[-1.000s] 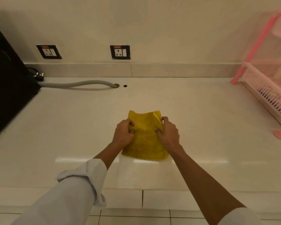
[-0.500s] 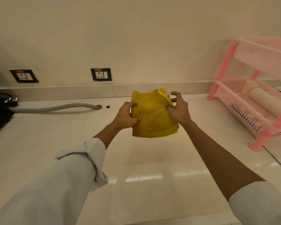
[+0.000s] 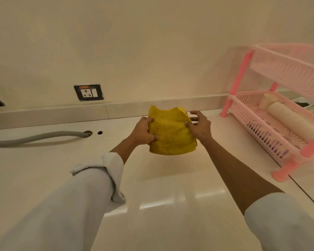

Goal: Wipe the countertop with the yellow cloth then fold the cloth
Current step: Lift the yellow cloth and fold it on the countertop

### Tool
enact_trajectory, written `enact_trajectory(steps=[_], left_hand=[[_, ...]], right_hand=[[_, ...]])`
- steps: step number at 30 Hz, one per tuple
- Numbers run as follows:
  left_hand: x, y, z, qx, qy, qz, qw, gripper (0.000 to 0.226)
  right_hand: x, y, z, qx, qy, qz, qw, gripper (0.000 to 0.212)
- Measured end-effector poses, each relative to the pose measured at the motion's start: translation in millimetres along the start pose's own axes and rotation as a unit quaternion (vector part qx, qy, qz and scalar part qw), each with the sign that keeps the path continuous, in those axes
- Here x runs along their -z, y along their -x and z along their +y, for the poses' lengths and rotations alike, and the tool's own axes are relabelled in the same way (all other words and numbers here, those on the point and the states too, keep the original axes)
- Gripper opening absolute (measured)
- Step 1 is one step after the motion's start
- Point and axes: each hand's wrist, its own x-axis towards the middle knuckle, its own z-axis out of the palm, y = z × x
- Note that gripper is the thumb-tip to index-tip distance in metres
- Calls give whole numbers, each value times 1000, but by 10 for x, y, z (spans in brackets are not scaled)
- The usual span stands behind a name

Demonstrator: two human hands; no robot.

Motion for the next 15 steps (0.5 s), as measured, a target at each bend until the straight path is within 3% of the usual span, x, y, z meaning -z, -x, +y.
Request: enact_trajectory(steps=[15], left_hand=[[-431, -1019, -295, 83, -39, 6, 996, 89]], right_hand=[[-408, -1089, 624, -12, 2, -35, 999, 26]])
